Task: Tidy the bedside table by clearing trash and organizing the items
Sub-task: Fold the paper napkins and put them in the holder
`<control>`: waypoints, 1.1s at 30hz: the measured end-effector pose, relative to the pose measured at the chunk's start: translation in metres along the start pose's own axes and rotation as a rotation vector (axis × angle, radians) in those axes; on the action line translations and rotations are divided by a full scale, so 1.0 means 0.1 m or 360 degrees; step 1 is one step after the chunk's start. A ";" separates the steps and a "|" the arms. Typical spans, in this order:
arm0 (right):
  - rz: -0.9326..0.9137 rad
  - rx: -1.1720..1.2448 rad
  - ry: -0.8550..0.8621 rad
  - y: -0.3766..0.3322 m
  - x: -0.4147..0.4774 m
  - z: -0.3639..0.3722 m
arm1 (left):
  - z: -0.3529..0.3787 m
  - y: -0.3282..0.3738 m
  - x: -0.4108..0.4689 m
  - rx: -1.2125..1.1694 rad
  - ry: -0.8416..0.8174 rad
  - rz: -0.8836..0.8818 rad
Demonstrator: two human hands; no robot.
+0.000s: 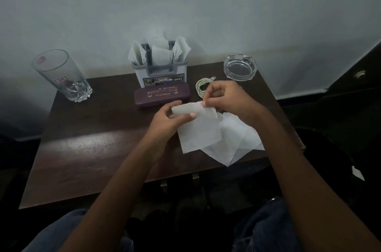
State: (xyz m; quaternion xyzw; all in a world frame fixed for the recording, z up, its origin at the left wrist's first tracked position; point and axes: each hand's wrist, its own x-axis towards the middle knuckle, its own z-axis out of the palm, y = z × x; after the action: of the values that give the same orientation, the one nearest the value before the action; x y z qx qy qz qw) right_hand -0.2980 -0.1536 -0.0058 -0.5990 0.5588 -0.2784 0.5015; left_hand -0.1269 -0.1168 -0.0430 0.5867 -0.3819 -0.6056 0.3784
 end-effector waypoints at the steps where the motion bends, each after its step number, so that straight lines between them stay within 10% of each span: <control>1: 0.0005 0.0043 0.0061 0.01 0.01 0.01 | -0.01 0.00 -0.01 -0.0063 -0.0054 -0.0013; 8: 0.0104 0.0162 0.0310 0.12 0.11 0.04 | 0.02 0.09 -0.03 -0.0384 -0.0093 -0.0229; 13: 0.0249 -0.0925 0.0303 0.36 0.18 -0.01 | -0.07 0.12 0.01 -0.0590 -0.0024 -0.0226; 18: 0.0353 -0.1044 0.0248 0.45 0.19 0.07 | -0.13 0.13 0.02 -0.0555 0.0060 -0.0150; 33: 0.0033 -0.0172 -0.0390 -0.12 -0.05 -0.18 | -0.23 0.16 0.01 0.0048 0.0352 0.0251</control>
State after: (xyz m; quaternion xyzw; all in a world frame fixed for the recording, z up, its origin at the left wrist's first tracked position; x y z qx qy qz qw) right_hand -0.3099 -0.1558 0.0124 -0.6489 0.5135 -0.1674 0.5359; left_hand -0.1040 -0.1252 -0.0295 0.6236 -0.3919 -0.4997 0.4559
